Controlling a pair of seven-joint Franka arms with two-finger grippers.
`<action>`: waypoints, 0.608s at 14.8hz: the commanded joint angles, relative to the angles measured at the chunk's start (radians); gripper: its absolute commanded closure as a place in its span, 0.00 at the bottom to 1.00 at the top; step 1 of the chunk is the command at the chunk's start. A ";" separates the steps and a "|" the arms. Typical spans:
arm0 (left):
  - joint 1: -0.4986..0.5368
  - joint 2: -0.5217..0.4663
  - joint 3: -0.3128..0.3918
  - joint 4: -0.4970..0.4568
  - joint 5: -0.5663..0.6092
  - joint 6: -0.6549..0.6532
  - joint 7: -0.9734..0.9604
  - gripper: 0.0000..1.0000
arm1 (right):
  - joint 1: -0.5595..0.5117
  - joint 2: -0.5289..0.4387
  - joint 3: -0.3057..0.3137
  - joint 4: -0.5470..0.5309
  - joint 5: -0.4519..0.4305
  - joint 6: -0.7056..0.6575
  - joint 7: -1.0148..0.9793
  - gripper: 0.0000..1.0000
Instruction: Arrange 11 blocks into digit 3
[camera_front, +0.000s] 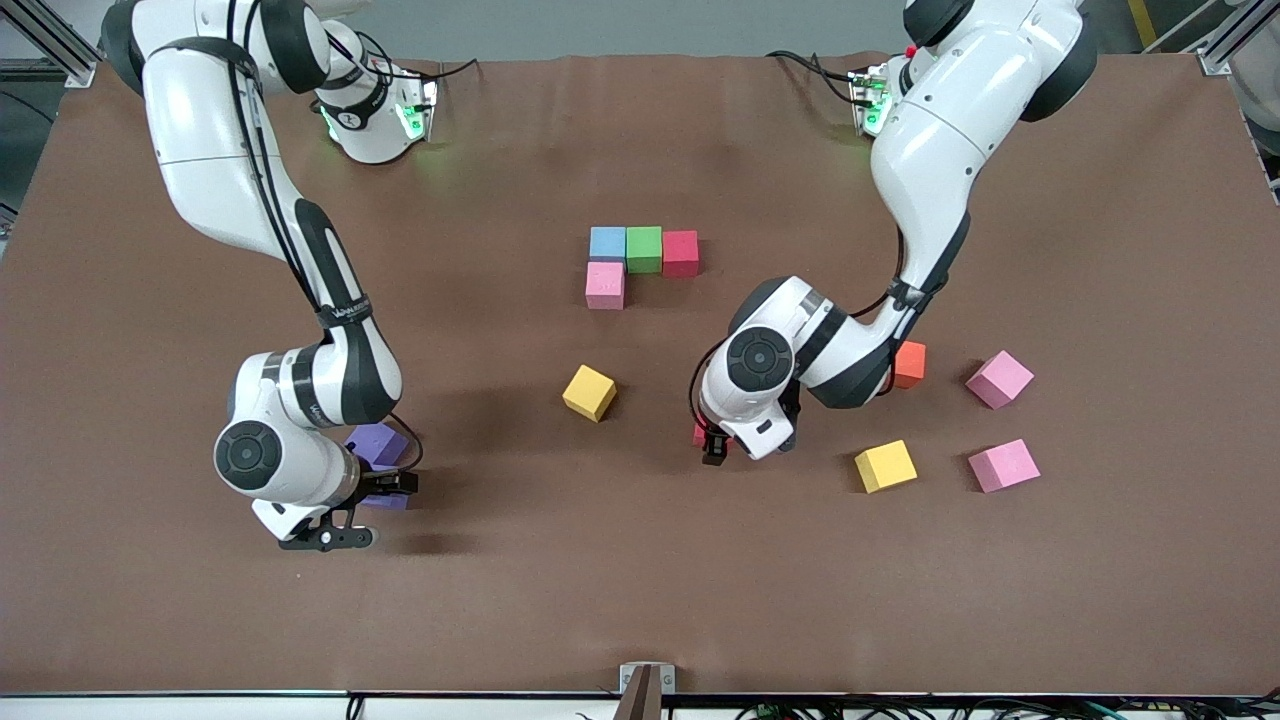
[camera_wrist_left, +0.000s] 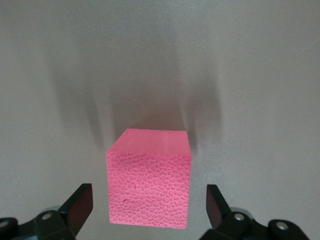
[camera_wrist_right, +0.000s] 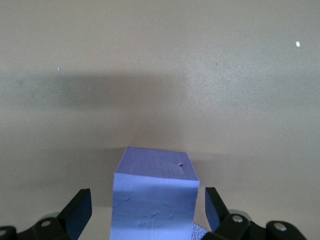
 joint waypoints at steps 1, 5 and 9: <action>-0.008 -0.001 0.008 0.002 0.007 0.010 0.005 0.00 | -0.014 0.016 0.010 0.025 0.010 -0.005 -0.030 0.00; -0.008 -0.002 0.008 0.002 0.014 0.010 0.004 0.00 | -0.005 0.016 0.008 0.011 0.010 0.011 -0.040 0.01; -0.008 -0.002 0.008 0.002 0.014 0.010 0.004 0.00 | -0.011 0.015 0.008 -0.009 0.010 0.044 -0.041 0.15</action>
